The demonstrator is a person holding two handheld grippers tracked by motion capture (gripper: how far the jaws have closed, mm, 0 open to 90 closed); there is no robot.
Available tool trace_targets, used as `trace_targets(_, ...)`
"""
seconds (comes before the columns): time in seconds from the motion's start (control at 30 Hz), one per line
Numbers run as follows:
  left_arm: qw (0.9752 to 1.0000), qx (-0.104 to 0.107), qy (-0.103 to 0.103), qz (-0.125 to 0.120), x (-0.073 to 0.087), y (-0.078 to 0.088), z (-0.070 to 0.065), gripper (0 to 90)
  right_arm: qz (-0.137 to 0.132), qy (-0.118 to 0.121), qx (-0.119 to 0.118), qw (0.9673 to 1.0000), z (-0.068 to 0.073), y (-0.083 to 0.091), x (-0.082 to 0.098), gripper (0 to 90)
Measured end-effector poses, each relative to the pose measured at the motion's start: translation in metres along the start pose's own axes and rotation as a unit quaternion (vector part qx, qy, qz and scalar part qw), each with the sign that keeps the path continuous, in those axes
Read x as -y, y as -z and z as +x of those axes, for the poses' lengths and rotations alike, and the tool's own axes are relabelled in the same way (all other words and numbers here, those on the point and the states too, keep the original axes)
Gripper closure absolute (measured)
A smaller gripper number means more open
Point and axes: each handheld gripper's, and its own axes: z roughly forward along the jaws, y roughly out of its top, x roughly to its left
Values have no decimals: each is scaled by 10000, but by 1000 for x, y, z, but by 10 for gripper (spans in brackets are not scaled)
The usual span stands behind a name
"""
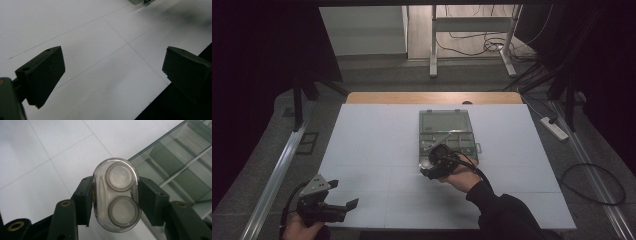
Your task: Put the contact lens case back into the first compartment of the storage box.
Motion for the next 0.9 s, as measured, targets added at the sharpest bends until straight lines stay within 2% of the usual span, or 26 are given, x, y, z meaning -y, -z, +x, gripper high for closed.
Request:
trace_targets(0.63,10000,6,8,-3,0,0,0,43,-150,-467,432,9979,-13,-11,-24,482)
trace_targets(0.9,10000,7,10,-7,0,0,0,44,-203,-678,506,9962,-17,-16,-33,483)
